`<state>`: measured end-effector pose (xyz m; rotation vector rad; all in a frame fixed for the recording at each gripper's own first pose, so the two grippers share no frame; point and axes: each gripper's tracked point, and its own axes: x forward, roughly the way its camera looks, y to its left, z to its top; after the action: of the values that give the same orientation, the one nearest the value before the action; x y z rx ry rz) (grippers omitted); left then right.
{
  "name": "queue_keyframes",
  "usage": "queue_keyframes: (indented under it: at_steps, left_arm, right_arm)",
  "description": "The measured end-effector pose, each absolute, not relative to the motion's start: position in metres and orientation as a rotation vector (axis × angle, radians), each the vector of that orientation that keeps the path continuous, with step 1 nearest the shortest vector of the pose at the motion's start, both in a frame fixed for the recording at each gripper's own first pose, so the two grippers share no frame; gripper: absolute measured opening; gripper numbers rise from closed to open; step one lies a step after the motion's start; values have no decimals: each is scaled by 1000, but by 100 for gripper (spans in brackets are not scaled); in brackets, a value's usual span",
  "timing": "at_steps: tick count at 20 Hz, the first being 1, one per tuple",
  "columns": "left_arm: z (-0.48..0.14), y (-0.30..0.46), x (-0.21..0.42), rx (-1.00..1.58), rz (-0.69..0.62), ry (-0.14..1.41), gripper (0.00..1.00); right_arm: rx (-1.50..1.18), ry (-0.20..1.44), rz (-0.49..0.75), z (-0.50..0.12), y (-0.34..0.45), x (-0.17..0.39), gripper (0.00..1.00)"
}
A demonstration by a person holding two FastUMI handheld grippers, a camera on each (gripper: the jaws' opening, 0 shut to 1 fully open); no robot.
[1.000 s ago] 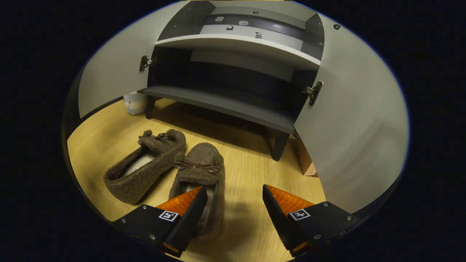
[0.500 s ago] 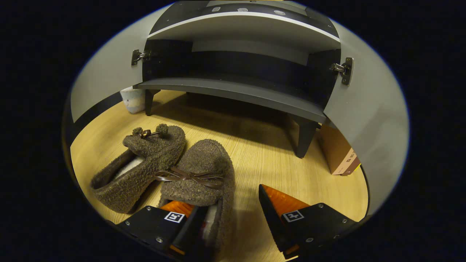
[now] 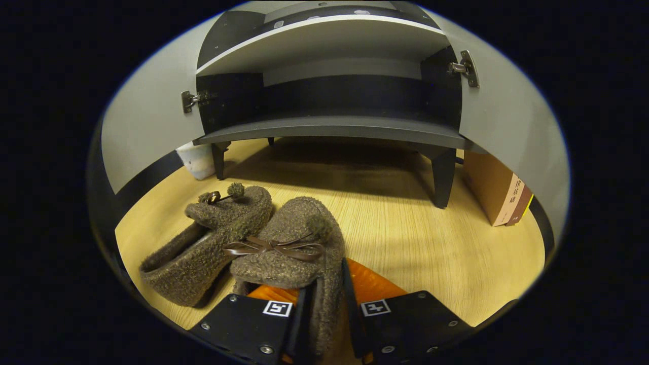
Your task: Grab one shoe with the right hand and put it into the shoe cabinet, grab the other shoe with the left hand and put it into the shoe cabinet; then close the right door with the right hand and the left door with the left hand.
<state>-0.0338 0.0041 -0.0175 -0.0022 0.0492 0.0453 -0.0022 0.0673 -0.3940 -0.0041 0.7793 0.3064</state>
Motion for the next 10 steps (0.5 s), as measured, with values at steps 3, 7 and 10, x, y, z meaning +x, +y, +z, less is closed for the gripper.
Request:
queue_keyframes:
  at_steps: [3, 7, 10]
  left_arm:
    - [-11, 1, -33, 5, 34, 32, 96]
    - [0, -7, -27, 2, 33, -5, 96]
    - [0, -12, -26, 0, 15, -15, 96]
  right_arm:
    - [26, 811, 318, -396, 63, -5, 32]
    - [35, 789, 239, -391, 57, 1, 6]
    - [-24, 744, 224, -369, 63, -7, 5]
